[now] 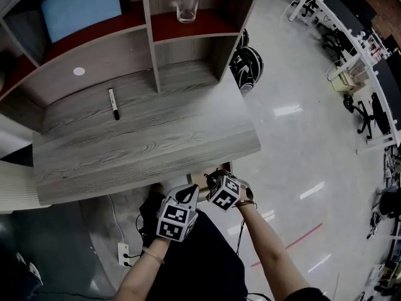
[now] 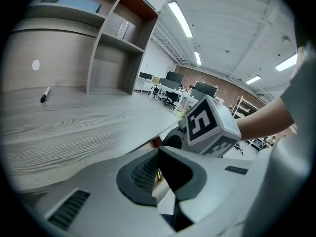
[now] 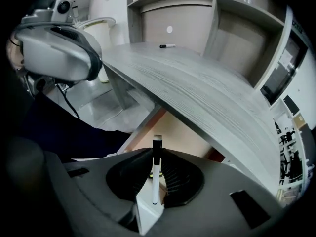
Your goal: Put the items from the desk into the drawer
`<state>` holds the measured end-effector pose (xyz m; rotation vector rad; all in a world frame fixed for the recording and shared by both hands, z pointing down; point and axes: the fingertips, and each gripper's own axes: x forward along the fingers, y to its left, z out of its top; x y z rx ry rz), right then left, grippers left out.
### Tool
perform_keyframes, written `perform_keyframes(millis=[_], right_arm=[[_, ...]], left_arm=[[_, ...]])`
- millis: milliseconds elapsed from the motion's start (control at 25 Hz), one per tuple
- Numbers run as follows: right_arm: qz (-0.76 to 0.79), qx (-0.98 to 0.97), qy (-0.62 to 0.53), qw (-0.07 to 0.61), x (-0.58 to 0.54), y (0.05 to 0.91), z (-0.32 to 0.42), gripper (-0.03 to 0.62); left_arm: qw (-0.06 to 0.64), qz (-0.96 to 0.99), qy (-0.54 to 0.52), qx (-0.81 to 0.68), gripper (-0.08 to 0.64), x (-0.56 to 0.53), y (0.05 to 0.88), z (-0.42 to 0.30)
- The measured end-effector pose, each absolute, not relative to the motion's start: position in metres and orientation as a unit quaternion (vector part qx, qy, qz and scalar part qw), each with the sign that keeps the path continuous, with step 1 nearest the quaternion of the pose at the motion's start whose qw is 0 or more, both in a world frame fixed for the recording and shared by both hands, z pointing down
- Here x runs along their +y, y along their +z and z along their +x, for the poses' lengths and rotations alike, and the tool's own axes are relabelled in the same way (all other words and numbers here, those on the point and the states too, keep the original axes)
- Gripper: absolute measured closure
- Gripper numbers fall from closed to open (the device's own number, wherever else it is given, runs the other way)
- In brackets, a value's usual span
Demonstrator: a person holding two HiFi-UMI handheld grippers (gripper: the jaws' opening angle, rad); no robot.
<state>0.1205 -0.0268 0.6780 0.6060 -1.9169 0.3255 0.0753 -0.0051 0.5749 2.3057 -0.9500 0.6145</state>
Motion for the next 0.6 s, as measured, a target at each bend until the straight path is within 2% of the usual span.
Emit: perform_keyframes(millis=[600], right_arm=[[0.309, -0.796, 0.213, 0.475, -0.043, 0.716, 0.100, 0.534]], left_arm=[[0.292, 0.845, 0.241, -0.378, 0.531, -0.003, 0.589, 0.055]])
